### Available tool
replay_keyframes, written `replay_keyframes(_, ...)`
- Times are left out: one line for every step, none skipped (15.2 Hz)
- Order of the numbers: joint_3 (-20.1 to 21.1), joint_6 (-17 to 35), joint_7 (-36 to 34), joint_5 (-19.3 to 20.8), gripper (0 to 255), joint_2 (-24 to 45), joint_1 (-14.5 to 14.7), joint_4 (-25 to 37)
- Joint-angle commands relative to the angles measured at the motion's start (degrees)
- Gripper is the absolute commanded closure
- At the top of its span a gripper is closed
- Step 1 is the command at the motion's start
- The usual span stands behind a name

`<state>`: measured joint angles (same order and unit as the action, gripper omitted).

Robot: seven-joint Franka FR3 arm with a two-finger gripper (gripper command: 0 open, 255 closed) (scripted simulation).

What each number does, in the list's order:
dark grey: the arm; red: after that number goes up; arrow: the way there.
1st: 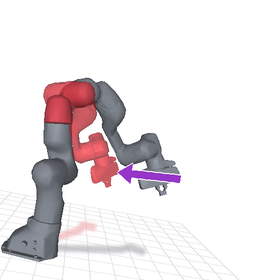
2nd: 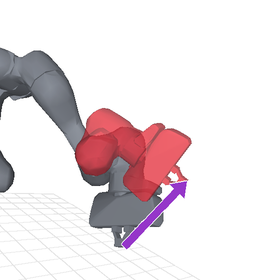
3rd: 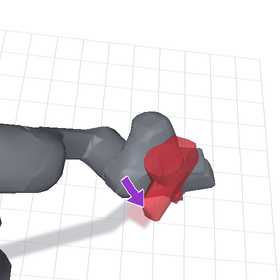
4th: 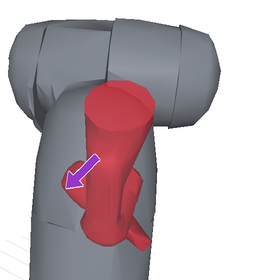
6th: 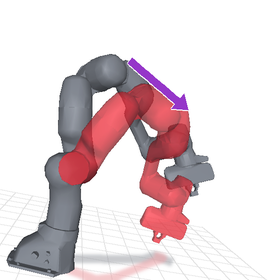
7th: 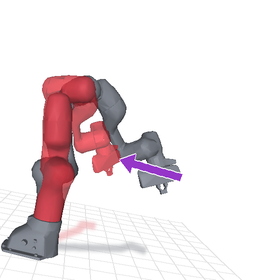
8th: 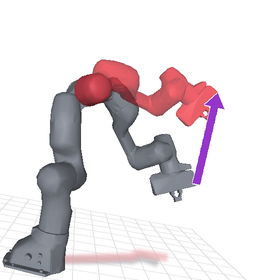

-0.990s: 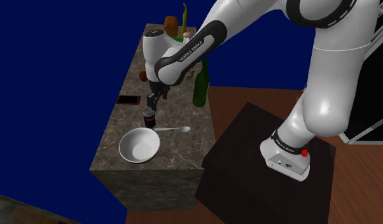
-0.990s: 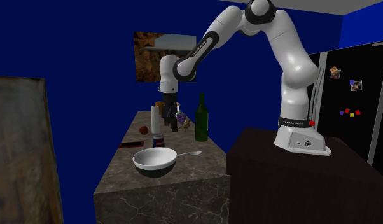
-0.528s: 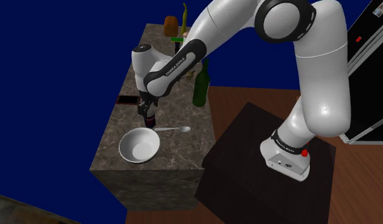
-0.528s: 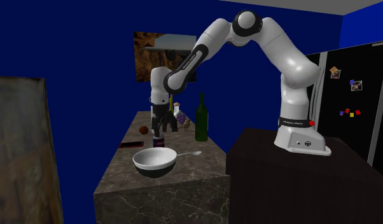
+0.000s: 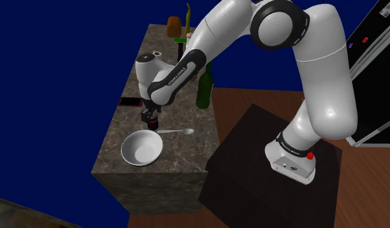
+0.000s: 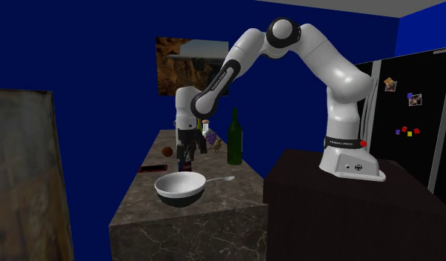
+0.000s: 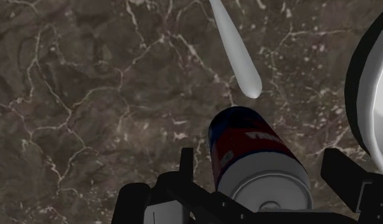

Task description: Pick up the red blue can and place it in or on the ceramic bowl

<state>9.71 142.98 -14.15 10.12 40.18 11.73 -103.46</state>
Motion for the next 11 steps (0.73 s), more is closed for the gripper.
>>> replay_keyframes(0.0,0.1,0.0,0.0,0,0.1,0.0,0.0)
replay_keyframes(0.0,0.1,0.0,0.0,0,0.1,0.0,0.0)
replay_keyframes(0.0,0.1,0.0,0.0,0,0.1,0.0,0.0)
replay_keyframes(0.0,0.1,0.0,0.0,0,0.1,0.0,0.0)
replay_keyframes(0.0,0.1,0.0,0.0,0,0.1,0.0,0.0)
replay_keyframes(0.0,0.1,0.0,0.0,255,0.1,0.0,0.0)
replay_keyframes(0.0,0.1,0.0,0.0,255,0.1,0.0,0.0)
replay_keyframes(0.0,0.1,0.0,0.0,255,0.1,0.0,0.0)
replay_keyframes(0.0,0.1,0.0,0.0,255,0.1,0.0,0.0)
replay_keyframes(0.0,0.1,0.0,0.0,255,0.1,0.0,0.0)
replay_keyframes(0.0,0.0,0.0,0.0,255,0.1,0.0,0.1)
